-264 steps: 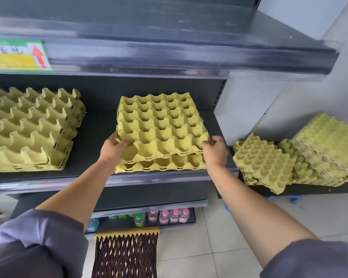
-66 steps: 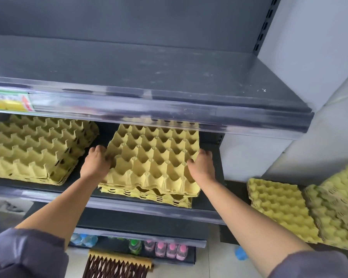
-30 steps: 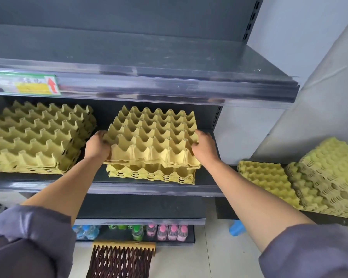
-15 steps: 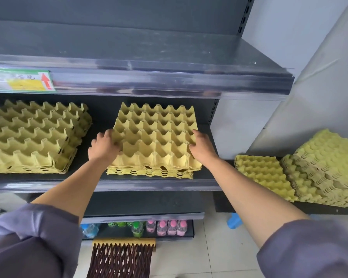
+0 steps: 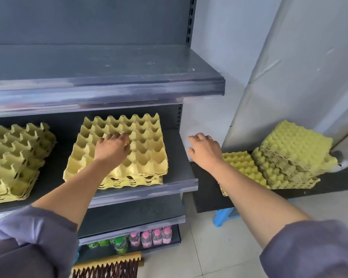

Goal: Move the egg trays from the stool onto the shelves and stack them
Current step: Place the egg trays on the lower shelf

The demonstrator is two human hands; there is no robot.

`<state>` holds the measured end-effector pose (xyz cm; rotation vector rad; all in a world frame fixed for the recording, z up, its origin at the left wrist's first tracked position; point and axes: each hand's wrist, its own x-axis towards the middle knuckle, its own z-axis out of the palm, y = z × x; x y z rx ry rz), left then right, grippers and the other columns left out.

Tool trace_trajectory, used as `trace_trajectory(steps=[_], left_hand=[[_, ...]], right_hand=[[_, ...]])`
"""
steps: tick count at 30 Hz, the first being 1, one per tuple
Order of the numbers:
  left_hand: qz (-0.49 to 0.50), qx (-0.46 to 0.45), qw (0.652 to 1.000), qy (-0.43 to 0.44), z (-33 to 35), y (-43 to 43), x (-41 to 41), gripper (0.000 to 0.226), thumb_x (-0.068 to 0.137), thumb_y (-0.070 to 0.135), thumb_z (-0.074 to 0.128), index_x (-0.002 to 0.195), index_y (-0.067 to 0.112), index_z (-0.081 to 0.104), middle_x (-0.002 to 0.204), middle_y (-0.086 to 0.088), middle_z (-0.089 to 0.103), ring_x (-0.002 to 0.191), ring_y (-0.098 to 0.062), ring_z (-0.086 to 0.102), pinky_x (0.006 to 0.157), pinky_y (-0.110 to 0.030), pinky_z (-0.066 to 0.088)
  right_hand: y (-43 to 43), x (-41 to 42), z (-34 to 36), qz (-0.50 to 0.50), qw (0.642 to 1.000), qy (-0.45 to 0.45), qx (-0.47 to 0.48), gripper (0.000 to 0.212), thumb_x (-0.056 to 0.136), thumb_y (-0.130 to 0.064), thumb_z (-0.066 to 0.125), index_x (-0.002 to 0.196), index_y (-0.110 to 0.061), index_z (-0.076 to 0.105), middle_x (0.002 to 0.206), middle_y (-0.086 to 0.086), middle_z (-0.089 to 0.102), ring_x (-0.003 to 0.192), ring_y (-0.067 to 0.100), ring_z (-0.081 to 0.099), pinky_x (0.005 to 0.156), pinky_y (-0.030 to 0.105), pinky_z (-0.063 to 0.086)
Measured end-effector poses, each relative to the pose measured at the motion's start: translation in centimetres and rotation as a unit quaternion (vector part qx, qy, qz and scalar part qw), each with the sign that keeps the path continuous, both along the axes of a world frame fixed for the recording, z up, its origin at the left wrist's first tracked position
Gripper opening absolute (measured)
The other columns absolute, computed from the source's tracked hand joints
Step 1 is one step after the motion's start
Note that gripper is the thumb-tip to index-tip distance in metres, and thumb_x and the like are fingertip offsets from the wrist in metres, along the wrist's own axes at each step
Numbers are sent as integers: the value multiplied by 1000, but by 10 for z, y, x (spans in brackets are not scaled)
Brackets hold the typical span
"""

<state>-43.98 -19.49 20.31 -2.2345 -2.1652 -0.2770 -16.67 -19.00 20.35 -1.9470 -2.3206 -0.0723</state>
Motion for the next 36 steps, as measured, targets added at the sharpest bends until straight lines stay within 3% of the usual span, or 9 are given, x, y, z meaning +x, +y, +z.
trace_trajectory(steps=[12, 16, 21, 25, 36], left_hand=[[-140, 42, 989, 28, -8, 44, 238, 19, 93, 22, 42, 105, 13, 55, 102, -7, 64, 98, -29, 56, 83, -37, 40], [-177, 41, 982, 50, -21, 54, 314, 24, 95, 25, 41, 111, 15, 54, 102, -5, 63, 98, -28, 57, 85, -36, 41], [-205, 28, 974, 89, -43, 75, 358, 27, 98, 28, 36, 116, 18, 52, 104, 0, 63, 97, -24, 56, 73, -30, 33], [-204, -11, 975, 90, -64, 113, 388, 29, 98, 29, 34, 120, 20, 51, 108, 2, 63, 101, -22, 56, 82, -31, 38], [-214, -139, 962, 96, -145, 224, 464, 32, 98, 28, 31, 125, 24, 47, 122, 4, 57, 112, -20, 52, 89, -31, 36]], right_hand=[[6, 225, -1, -26, 999, -41, 18, 34, 96, -32, 46, 124, -17, 56, 124, 7, 56, 115, 30, 50, 93, 41, 42], [17, 297, -13, -39, 998, -50, -3, 35, 95, -30, 45, 127, -21, 55, 125, 4, 55, 119, 27, 49, 94, 38, 40], [34, 348, -37, -58, 997, -48, -28, 31, 95, -28, 46, 123, -20, 57, 123, 4, 56, 116, 28, 49, 92, 39, 39], [68, 382, -62, -59, 995, -57, -56, 34, 95, -27, 44, 126, -19, 56, 124, 4, 56, 118, 27, 49, 91, 38, 41], [158, 428, -140, -64, 983, -31, -172, 34, 98, -21, 38, 129, -15, 50, 123, 9, 52, 113, 31, 50, 83, 42, 49]])
